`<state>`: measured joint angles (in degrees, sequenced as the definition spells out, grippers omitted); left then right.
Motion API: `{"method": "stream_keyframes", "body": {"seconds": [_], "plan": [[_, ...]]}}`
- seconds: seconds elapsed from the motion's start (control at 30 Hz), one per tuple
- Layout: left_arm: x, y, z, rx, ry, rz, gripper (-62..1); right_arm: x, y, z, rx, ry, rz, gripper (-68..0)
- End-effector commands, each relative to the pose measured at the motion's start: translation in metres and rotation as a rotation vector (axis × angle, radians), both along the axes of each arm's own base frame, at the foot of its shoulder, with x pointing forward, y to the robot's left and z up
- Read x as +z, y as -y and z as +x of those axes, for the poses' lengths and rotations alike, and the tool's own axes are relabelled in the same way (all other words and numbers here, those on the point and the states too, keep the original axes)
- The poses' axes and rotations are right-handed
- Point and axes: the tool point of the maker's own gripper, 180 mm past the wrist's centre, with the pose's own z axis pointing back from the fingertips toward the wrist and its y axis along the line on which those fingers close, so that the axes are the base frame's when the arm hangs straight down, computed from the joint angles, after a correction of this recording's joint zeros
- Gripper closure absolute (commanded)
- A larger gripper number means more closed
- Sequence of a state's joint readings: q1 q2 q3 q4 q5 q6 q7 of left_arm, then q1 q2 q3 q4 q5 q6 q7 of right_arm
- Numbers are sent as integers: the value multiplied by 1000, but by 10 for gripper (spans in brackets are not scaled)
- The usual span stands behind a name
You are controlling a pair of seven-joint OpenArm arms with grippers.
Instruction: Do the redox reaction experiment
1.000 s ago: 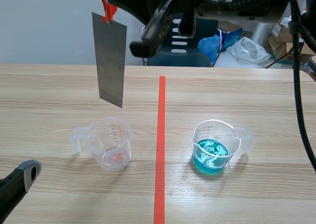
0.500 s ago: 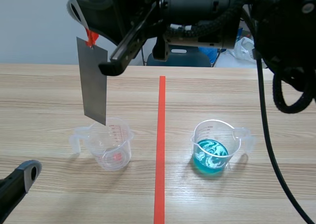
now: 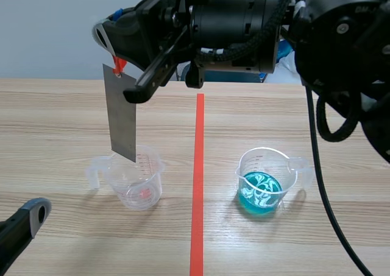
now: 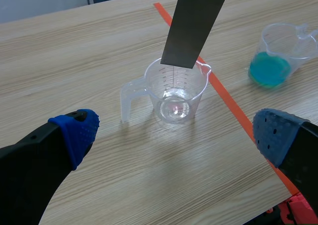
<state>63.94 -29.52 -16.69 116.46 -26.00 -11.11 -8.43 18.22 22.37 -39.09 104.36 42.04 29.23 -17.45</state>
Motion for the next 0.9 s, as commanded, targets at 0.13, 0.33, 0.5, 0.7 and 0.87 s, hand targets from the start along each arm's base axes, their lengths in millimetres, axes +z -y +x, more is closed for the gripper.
{"method": "stream_keyframes", "body": {"seconds": [0.13, 0.33, 0.5, 0.7, 0.87], "plan": [[10, 4, 3, -1, 33, -20, -623, 8, 1, 4, -1, 14, 19, -13], [10, 4, 3, -1, 33, -20, -623, -2, 2, 8, -6, -9, 6, -13], [10, 4, 3, -1, 33, -20, -623, -12, -3, 3, 12, -34, -7, -13], [10, 4, 3, -1, 33, -20, -623, -17, -7, 2, 22, -48, -7, -13], [10, 4, 3, -1, 33, -20, -623, -25, -8, 6, 14, -74, -9, -13]]}}
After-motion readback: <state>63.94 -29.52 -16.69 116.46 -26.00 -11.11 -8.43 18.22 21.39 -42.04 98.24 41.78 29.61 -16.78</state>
